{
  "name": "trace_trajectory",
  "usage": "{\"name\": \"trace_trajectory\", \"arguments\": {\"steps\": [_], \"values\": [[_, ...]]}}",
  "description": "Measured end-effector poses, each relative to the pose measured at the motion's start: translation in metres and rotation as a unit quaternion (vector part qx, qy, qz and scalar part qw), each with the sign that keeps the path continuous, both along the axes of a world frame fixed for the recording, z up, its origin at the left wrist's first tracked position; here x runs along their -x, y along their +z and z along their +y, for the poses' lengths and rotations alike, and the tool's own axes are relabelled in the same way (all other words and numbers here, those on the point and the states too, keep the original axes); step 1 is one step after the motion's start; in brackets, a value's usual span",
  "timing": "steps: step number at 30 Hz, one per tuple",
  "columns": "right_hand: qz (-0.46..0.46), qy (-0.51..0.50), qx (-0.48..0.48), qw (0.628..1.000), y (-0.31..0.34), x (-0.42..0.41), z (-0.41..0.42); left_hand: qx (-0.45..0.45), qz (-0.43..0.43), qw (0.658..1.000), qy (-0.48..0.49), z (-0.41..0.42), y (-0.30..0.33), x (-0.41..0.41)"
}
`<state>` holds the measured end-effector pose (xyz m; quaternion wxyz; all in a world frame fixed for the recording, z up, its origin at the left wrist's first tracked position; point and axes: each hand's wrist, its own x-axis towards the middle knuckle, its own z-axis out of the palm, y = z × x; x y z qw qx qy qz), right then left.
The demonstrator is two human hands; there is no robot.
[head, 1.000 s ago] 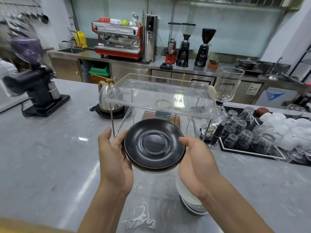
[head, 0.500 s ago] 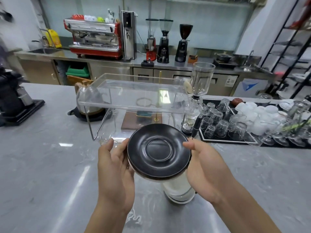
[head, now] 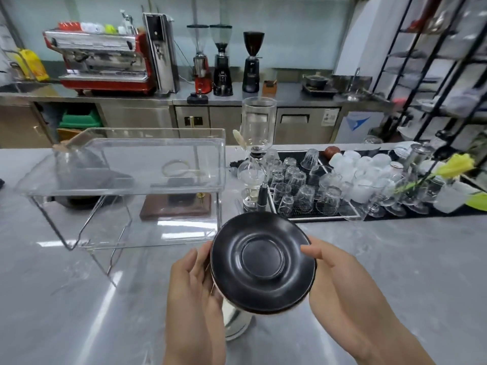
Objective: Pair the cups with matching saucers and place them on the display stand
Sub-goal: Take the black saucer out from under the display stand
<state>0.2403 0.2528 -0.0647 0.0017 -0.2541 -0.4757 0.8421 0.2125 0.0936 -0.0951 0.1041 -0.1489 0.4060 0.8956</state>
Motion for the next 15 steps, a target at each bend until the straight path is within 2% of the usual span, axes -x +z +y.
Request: {"name": "trace_trajectory", "arguments": {"steps": [9,15], "values": [[0.031,-0.030,0.028,0.999,-0.020,-0.007,0.084,0.019,-0.036,0.999,-0.029,0.085,-0.006,0.005],[0.023,-0.087,0.025,0.996,-0.047,-0.004,0.135,0.044,-0.046,0.997,-0.052,0.134,-0.021,0.006]]}}
